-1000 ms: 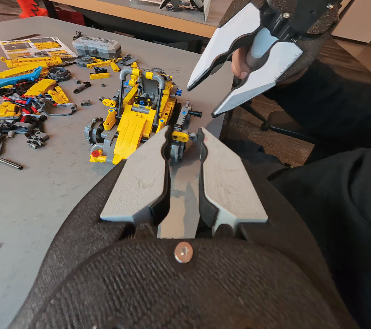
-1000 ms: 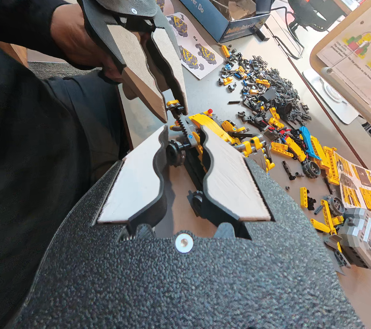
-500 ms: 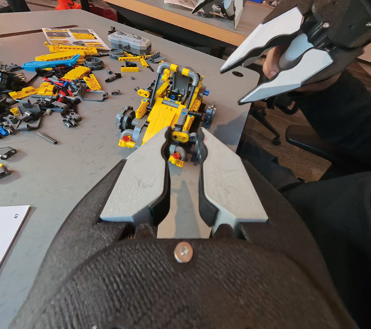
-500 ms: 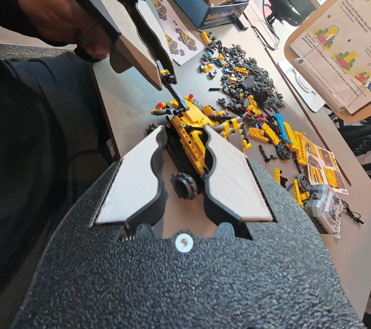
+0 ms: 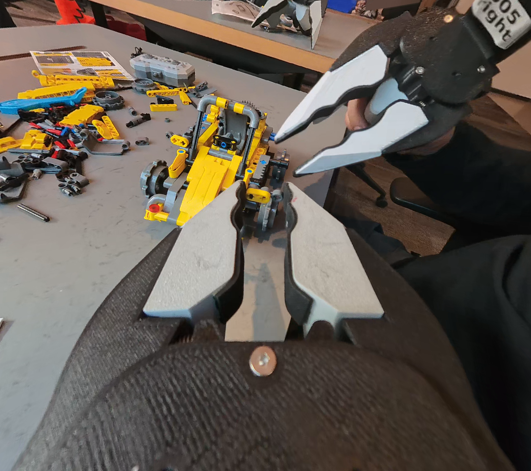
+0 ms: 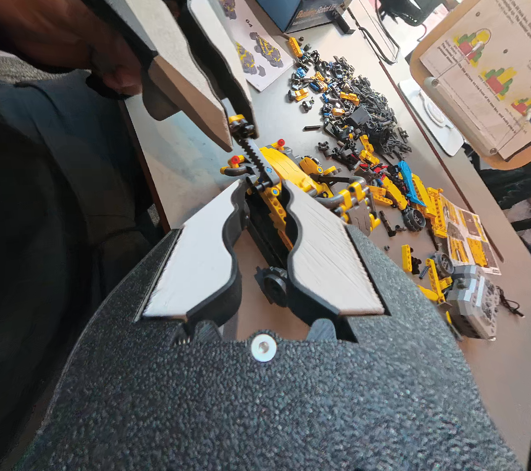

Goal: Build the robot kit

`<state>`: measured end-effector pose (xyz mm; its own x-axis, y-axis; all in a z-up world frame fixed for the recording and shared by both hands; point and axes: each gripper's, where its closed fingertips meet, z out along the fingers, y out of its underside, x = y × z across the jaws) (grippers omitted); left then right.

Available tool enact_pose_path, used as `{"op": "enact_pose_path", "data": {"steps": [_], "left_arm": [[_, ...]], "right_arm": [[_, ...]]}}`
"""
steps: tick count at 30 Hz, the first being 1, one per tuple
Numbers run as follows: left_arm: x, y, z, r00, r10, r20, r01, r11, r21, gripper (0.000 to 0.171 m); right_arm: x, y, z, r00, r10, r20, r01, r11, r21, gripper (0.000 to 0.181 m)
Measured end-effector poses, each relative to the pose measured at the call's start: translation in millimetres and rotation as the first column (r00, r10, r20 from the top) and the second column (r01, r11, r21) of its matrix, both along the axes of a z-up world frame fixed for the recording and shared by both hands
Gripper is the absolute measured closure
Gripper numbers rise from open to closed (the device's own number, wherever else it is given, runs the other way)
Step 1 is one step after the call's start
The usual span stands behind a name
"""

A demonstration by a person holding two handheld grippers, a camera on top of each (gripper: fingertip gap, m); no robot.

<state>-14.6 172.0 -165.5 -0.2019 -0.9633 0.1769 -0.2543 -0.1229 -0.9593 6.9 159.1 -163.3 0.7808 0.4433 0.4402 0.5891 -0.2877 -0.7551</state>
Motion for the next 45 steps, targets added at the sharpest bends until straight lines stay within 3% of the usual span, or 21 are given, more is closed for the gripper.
{"op": "enact_pose_path", "data": {"steps": [4,8,13,36,45], "left_arm": [[-1.4,1.4,0.9,1.0,0.005,0.011,-0.005,1.0,-0.009,0.148],[-1.7,2.2,0.9,1.0,0.011,0.015,-0.011,1.0,-0.008,0.149],[-2.0,1.8,1.0,1.0,-0.003,0.014,0.004,1.0,-0.03,0.148],[-1.2,0.1,-0.4,1.0,-0.007,0.008,0.007,1.0,-0.023,0.148],[-1.3,0.4,-0.2,1.0,-0.007,0.009,0.008,1.0,-0.028,0.148]], "right_arm": [[-0.3,0.5,2.3,1.0,0.004,-0.025,-0.004,1.0,0.009,0.15],[6.0,5.7,3.3,0.999,-0.04,-0.02,0.041,0.999,0.036,0.152],[11.5,3.6,11.9,0.995,-0.04,-0.086,0.045,0.997,0.055,0.151],[17.2,0.6,20.7,0.994,-0.04,-0.106,0.049,0.995,0.088,0.154],[43.3,-5.2,32.5,0.986,-0.093,-0.139,0.109,0.988,0.112,0.154]]}}
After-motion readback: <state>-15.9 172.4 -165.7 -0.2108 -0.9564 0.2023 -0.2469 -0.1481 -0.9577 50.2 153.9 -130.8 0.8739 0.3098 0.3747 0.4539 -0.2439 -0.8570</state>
